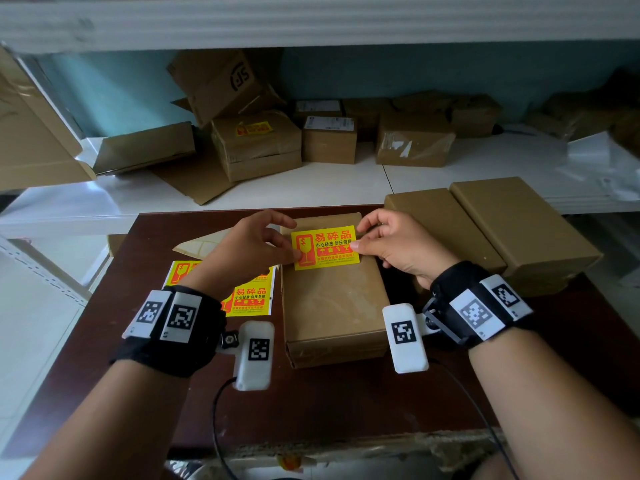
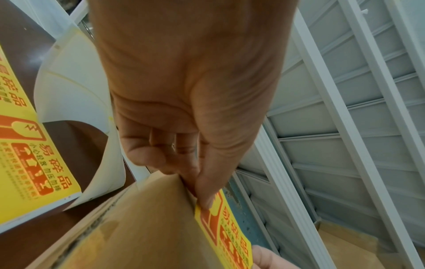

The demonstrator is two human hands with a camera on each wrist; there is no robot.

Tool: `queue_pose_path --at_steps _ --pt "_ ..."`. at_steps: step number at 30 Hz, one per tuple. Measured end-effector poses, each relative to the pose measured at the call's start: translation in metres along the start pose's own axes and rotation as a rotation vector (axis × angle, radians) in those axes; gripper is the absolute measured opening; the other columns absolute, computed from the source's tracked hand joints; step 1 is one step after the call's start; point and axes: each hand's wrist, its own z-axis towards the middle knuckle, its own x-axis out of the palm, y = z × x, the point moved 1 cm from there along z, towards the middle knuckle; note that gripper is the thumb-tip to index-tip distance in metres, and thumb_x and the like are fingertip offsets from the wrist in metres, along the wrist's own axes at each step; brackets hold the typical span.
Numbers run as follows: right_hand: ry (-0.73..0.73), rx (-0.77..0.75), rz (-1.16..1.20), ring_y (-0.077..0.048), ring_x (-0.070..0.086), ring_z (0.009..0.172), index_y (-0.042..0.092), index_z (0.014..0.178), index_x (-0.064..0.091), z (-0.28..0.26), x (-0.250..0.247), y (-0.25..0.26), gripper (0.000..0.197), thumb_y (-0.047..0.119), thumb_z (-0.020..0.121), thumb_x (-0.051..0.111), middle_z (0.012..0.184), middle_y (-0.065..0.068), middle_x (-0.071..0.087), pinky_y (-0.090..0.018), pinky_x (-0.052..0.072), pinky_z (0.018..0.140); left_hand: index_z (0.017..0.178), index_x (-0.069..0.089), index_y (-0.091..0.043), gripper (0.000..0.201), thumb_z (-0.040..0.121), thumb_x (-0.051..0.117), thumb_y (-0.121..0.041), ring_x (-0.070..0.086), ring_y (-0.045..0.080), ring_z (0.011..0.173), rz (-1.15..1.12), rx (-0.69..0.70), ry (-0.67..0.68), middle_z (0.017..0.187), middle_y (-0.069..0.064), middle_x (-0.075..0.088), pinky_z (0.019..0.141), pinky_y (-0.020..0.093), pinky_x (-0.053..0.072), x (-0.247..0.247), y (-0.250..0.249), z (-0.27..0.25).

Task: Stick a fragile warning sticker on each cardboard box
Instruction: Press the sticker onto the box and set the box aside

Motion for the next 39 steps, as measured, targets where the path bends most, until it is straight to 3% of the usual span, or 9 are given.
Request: queue_pose_path --at_steps 4,10,19,26,29,31,35,39 --pt "0.002 -0.005 -0.013 0.004 0.057 0.054 0.008 0.104 0.062 0.001 -0.001 0.0 0.023 0.009 0.085 0.076 0.077 0.0 0.068 -0.013 0.04 0.043 0.11 0.062 -0.027 0.04 0.08 0.079 -0.008 0.063 0.008 0.067 0.036 0.008 0.009 0.077 -0.004 0.073 0.055 0.025 0.045 0.0 0.0 0.0" --pt "0.001 -0.01 -0.005 0.007 0.057 0.051 0.008 0.102 0.061 0.001 -0.001 -0.001 0.022 0.008 0.085 0.076 0.075 0.001 0.067 -0.013 0.04 0.043 0.111 0.061 -0.028 0.04 0.081 0.078 -0.007 0.065 0.009 0.069 0.059 0.017 0.01 0.078 -0.004 0.073 0.056 0.024 0.046 0.0 0.001 0.001" --pt "-0.003 -0.01 -0.013 0.001 0.058 0.058 0.005 0.105 0.062 0.0 0.0 0.0 0.025 0.007 0.085 0.076 0.078 -0.002 0.068 -0.011 0.041 0.045 0.112 0.06 -0.028 0.045 0.079 0.08 -0.006 0.065 0.002 0.063 0.093 0.05 0.006 0.074 -0.006 0.072 0.06 0.021 0.045 0.001 0.005 0.004" --pt "-0.001 -0.011 -0.026 0.0 0.058 0.059 0.007 0.104 0.062 -0.001 0.0 0.0 0.024 0.008 0.084 0.077 0.078 -0.002 0.068 -0.012 0.041 0.044 0.122 0.055 -0.031 0.057 0.077 0.083 -0.01 0.065 0.006 0.066 0.147 0.078 -0.009 0.078 -0.006 0.071 0.064 0.024 0.046 0.001 0.008 0.005" --pt "-0.002 -0.007 -0.019 -0.002 0.058 0.06 0.007 0.104 0.062 -0.001 0.0 0.0 0.024 0.008 0.084 0.077 0.079 -0.002 0.068 -0.012 0.041 0.044 0.134 0.047 -0.031 0.072 0.076 0.084 -0.011 0.065 0.009 0.074 0.134 0.072 -0.025 0.079 -0.009 0.07 0.072 0.03 0.048 0.002 0.01 0.007" --pt "-0.003 -0.006 -0.018 -0.003 0.058 0.061 0.008 0.103 0.062 -0.001 0.0 0.0 0.024 0.008 0.084 0.077 0.079 -0.002 0.068 -0.013 0.041 0.044 0.147 0.033 -0.033 0.091 0.075 0.084 -0.011 0.064 0.011 0.081 0.147 0.077 -0.034 0.084 -0.009 0.07 0.08 0.035 0.051 0.003 0.011 0.007" --pt "-0.003 -0.003 -0.02 -0.006 0.058 0.064 0.009 0.102 0.062 -0.001 0.0 0.0 0.024 0.009 0.084 0.077 0.079 -0.002 0.068 -0.013 0.041 0.044 0.154 0.009 -0.038 0.116 0.072 0.086 -0.013 0.066 0.014 0.079 0.199 0.082 -0.047 0.105 -0.008 0.06 0.069 0.025 0.053 0.001 0.006 0.006" --pt "-0.006 -0.001 -0.018 -0.004 0.058 0.062 0.011 0.1 0.062 0.0 0.0 -0.001 0.023 0.01 0.084 0.078 0.079 -0.002 0.068 -0.015 0.042 0.044 0.154 0.012 -0.039 0.114 0.071 0.087 -0.021 0.064 0.019 0.096 0.219 0.039 -0.04 0.117 -0.005 0.054 0.078 0.03 0.054 -0.002 0.007 0.006"
